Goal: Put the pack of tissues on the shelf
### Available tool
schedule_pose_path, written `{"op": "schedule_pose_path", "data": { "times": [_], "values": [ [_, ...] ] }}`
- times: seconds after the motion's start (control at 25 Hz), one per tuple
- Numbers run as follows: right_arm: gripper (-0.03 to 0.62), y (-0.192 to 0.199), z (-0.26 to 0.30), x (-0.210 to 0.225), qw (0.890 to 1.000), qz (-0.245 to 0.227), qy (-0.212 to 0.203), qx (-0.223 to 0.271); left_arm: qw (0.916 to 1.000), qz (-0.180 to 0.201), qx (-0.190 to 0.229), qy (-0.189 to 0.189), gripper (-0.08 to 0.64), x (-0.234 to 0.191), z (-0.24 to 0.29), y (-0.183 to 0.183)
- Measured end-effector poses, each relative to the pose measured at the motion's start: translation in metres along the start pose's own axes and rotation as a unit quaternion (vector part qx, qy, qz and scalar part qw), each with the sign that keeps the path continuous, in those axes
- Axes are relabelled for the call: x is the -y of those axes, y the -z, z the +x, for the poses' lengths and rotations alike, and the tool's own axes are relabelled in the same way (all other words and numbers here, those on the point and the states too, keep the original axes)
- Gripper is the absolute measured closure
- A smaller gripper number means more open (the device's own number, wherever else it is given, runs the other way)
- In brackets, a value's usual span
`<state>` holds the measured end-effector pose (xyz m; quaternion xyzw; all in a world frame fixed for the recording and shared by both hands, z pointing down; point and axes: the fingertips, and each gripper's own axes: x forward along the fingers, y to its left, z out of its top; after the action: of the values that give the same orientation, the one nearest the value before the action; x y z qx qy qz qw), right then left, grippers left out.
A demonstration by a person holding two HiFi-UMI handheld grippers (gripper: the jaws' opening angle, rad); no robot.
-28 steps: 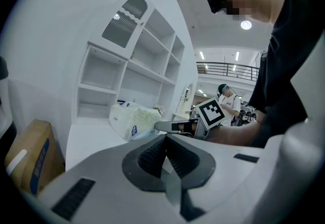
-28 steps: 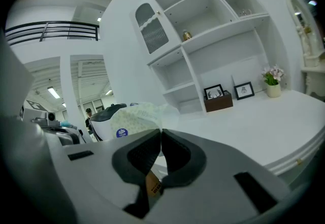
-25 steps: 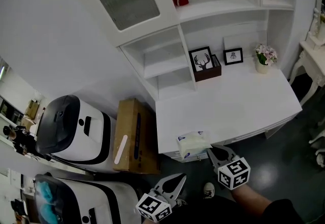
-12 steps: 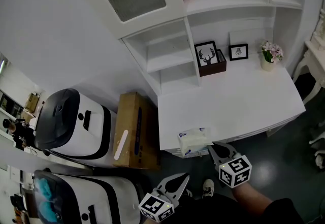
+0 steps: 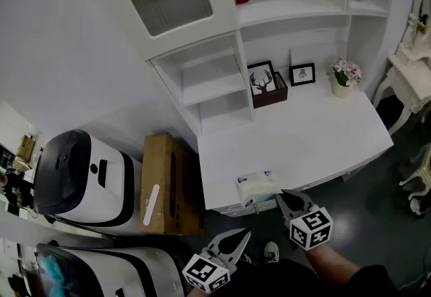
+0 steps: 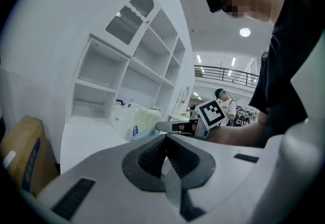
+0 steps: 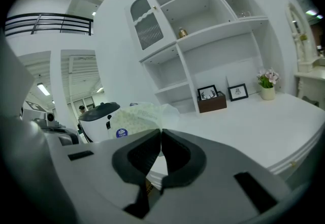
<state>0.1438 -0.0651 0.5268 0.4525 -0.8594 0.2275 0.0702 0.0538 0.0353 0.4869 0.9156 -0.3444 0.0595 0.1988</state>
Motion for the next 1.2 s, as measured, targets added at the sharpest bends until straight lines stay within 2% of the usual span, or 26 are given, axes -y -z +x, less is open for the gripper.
{"op": "schedule_pose_path", "data": {
  "times": [0.4,1.2],
  "values": [
    [0.584,-0.007,0.027,-0.015,1.0,0.008,0.026,0.007,0.9998,0.002,-0.003,0.021,0.555,-0.037,-0.016,-0.012],
    [0.584,-0.015,0.087,-0.059,0.998,-0.001,0.058,0.003,0.9989,-0.022,0.015,0.039,0.555,-0.115,-0.059,-0.02]
  ]
}}
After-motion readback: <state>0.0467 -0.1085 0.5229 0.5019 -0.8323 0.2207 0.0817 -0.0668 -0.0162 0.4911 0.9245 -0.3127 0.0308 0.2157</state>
